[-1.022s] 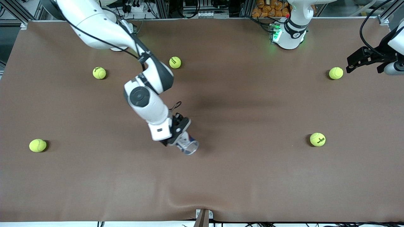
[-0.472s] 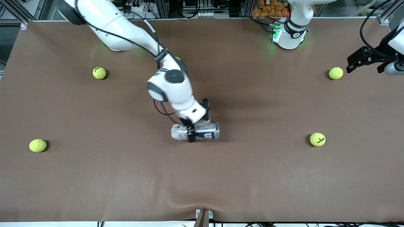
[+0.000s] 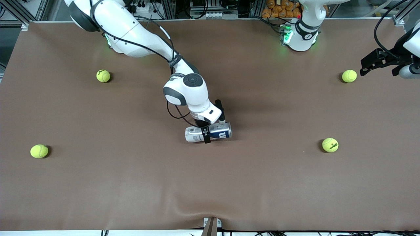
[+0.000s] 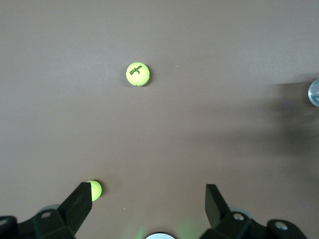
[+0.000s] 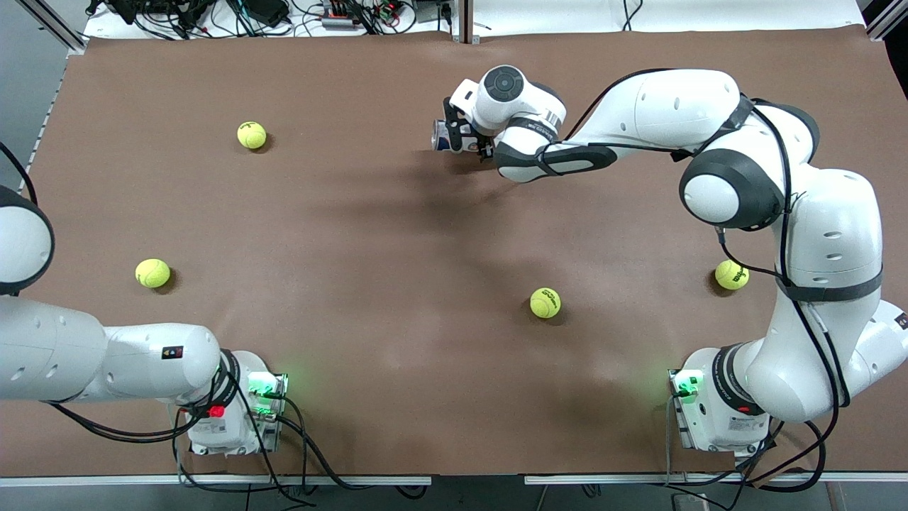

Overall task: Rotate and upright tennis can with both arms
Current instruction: 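Release the can with the right gripper while the left gripper approaches, then grasp the can's end with the left gripper while the right gripper withdraws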

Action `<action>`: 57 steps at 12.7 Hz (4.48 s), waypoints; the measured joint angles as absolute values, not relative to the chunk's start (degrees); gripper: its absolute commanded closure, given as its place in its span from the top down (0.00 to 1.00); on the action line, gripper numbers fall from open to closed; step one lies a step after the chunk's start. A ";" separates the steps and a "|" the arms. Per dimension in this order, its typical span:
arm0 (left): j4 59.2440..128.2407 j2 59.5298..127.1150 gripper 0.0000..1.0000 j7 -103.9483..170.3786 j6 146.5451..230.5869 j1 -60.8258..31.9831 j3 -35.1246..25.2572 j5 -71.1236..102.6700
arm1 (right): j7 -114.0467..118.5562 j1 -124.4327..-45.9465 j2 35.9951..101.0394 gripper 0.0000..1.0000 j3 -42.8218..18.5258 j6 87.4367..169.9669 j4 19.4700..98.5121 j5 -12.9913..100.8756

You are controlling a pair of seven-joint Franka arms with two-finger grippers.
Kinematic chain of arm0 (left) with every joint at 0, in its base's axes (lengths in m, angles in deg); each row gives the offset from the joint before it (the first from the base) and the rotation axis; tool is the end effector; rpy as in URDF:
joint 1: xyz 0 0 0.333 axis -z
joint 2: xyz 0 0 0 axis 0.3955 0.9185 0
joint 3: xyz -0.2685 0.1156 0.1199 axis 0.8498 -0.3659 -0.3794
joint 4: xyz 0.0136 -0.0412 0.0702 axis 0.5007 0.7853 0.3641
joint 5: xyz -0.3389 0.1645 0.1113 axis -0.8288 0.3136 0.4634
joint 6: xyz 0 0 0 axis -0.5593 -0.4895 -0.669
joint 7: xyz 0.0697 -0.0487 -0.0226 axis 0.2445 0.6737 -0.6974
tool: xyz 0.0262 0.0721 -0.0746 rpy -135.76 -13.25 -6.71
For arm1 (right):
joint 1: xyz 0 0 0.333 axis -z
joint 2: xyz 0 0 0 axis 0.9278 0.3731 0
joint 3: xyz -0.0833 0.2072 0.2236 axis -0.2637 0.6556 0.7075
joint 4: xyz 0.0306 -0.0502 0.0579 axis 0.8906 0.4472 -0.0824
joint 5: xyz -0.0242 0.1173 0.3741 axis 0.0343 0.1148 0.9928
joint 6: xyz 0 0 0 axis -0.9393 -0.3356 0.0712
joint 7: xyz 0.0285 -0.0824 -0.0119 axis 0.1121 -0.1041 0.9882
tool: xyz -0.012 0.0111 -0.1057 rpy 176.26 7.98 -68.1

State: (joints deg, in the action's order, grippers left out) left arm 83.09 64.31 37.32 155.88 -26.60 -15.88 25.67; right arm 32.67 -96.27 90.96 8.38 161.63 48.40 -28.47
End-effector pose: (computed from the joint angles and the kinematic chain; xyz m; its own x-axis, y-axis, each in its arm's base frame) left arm 0.5245 -0.0370 0.6566 0.9994 -0.0266 -0.0217 -0.0271 -0.9993 -0.0242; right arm 0.5474 0.4824 0.2170 -0.1879 0.9814 0.0391 0.9220 0.1625 0.3514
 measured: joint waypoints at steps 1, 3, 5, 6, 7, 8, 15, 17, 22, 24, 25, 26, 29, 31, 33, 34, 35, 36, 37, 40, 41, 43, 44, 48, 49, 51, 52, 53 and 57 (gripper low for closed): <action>83.15 64.34 1.00 37.32 155.88 -26.60 -15.87 25.45 | 32.64 -96.26 90.98 1.00 8.19 161.74 48.39 -28.47; 83.29 64.73 1.00 37.32 155.87 -26.59 -15.87 23.91 | 32.51 -96.27 90.98 1.00 8.18 161.77 48.39 -28.50; 83.42 65.62 1.00 37.32 155.87 -26.56 -15.83 22.91 | 32.48 -96.27 90.99 1.00 8.17 161.77 48.39 -29.19; 83.50 66.29 1.00 37.32 155.87 -26.52 -15.77 22.28 | 32.48 -96.27 90.99 1.00 8.16 161.77 48.39 -29.38; 83.57 67.13 1.00 37.32 155.87 -26.47 -15.72 21.62 | 32.48 -96.27 90.99 1.00 8.13 161.77 48.38 -29.44; 83.63 68.16 1.00 37.32 155.88 -26.42 -15.67 20.58 | 32.48 -96.27 91.00 1.00 8.11 161.77 48.39 -29.47; 84.32 81.53 1.00 37.32 162.43 -26.18 -15.14 0.47 | 28.43 -95.96 90.82 1.00 7.96 161.90 47.57 -29.53; 84.70 85.91 1.00 37.38 166.66 -25.88 -14.11 -5.01 | 20.31 -95.93 89.49 1.00 8.00 160.52 46.89 -29.54; 86.43 94.71 1.00 37.38 179.03 -20.23 -13.52 -19.05 | -0.91 -93.62 82.47 1.00 7.94 151.70 46.48 -22.23; 86.55 98.32 1.00 37.60 182.07 -18.81 -13.51 -25.80 | -1.74 -88.94 79.53 1.00 7.88 150.29 47.20 -16.22; 86.58 99.91 1.00 38.74 182.54 -18.69 -13.52 -28.73 | -1.81 -86.53 77.60 1.00 7.90 147.49 47.41 -14.37; 86.65 101.34 1.00 40.20 182.76 -18.75 -13.58 -31.95 | -1.97 -84.53 75.44 1.00 7.92 144.07 47.62 -13.53; 87.94 104.56 1.00 47.41 185.22 -18.32 -13.59 -43.06 | -2.71 -79.52 69.83 1.00 7.94 135.29 48.54 -9.37; 88.78 107.20 1.00 54.33 186.26 -17.66 -13.58 -50.21 | -2.63 -75.52 67.51 1.00 7.90 130.19 48.73 -4.36; 88.89 110.48 1.00 61.05 186.47 -17.44 -13.59 -55.72 | -2.56 -71.62 65.24 1.00 7.92 123.94 48.76 -3.09; 88.86 111.76 0.98 63.01 186.48 -17.40 -13.58 -57.44 | -2.55 -69.72 64.08 1.00 7.92 120.93 48.78 -2.55; 88.82 112.72 0.94 64.40 186.47 -17.24 -13.57 -58.82 | -2.33 -67.86 62.93 1.00 7.92 118.25 48.81 -1.40; 88.81 113.63 0.92 66.25 186.47 -16.94 -13.56 -60.67 | -1.19 -65.77 61.71 1.00 7.92 115.34 48.83 0.31; 88.79 114.44 0.91 68.27 186.48 -16.63 -13.55 -62.55 | 0.72 -63.52 60.63 1.00 7.90 112.60 48.89 1.75; 88.72 116.44 0.90 74.77 186.49 -15.15 -13.54 -65.13 | 5.22 -57.75 58.06 1.00 7.88 106.21 49.05 3.32; 88.60 117.10 0.89 77.63 186.55 -14.87 -13.54 -65.30 | 5.49 -57.22 57.06 1.00 7.89 104.12 49.07 3.55; 87.92 118.54 0.84 82.24 186.57 -14.85 -13.58 -65.36 | 5.43 -57.11 54.66 1.00 7.92 99.92 49.17 3.65; 87.58 118.97 0.80 83.27 186.56 -14.86 -13.60 -65.37 | 5.42 -56.63 53.61 1.00 7.88 98.42 49.37 3.65; 87.10 119.14 0.72 86.09 186.56 -14.22 -13.57 -65.36 | 5.49 -52.24 51.82 1.00 7.75 96.58 49.81 3.65; 87.10 119.16 0.68 86.64 186.56 -13.98 -13.56 -65.36 | 5.49 -51.45 51.62 1.00 7.73 96.24 49.90 3.65; 87.11 119.47 0.59 87.83 186.56 -13.49 -13.56 -65.36 | 5.49 -50.51 51.36 1.00 7.72 95.88 49.93 3.92; 87.11 119.84 0.56 88.19 186.56 -13.33 -13.56 -65.36 | 5.47 -50.48 51.23 1.00 7.74 95.86 49.93 4.94; 87.10 120.18 0.52 88.39 186.56 -13.25 -13.56 -65.36 | 5.45 -50.49 50.98 1.00 7.79 95.86 49.93 6.56; 86.98 120.72 0.17 88.89 186.54 -12.01 -13.47 -67.59 | 4.21 -57.64 48.33 1.00 0.65 95.14 49.67 8.86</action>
